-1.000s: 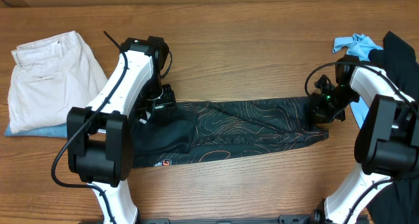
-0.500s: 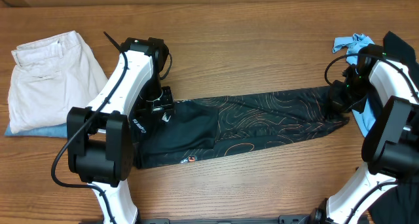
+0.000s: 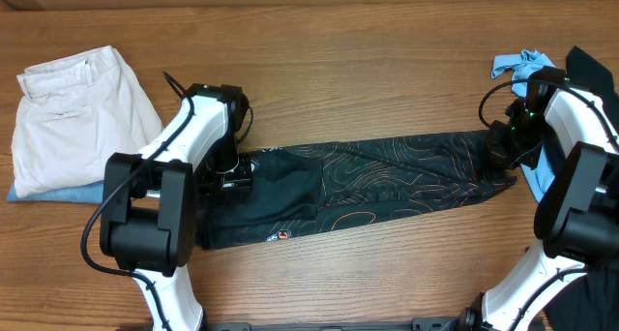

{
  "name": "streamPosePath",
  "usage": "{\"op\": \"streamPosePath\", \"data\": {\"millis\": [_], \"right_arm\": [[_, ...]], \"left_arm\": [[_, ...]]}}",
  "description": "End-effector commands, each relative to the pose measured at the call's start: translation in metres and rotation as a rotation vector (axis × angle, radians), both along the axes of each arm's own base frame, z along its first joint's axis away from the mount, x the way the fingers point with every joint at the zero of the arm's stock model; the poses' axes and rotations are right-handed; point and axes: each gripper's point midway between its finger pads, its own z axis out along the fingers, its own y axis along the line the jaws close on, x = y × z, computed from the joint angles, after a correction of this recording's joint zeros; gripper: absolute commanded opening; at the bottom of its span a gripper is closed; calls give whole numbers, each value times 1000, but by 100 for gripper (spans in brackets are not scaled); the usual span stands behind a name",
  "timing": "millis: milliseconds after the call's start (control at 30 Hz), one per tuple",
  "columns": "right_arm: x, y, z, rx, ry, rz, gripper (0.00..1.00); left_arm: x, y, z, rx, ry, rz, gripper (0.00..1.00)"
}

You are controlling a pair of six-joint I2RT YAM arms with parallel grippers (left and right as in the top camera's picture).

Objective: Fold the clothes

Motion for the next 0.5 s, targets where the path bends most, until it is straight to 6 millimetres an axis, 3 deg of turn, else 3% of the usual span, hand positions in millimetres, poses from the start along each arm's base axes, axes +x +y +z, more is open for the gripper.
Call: {"op": "streamPosePath", "data": {"millis": [0,100,267,467], "right_arm": [[3,-3,3,-11,0,-9,4],[1,-3,3,-8,8,-9,4],[-1,-2,4,-5,16,-9,4],[1,-2,3,-5,6,-10,4]], "left_arm": [[6,13,-7,-8,-43,-60,61],[27,20,-17,-29,-125,-76,66],[83,32,-35,-83,-332,-59,73],[106,35,-43,-109,-407,-116,76]]}}
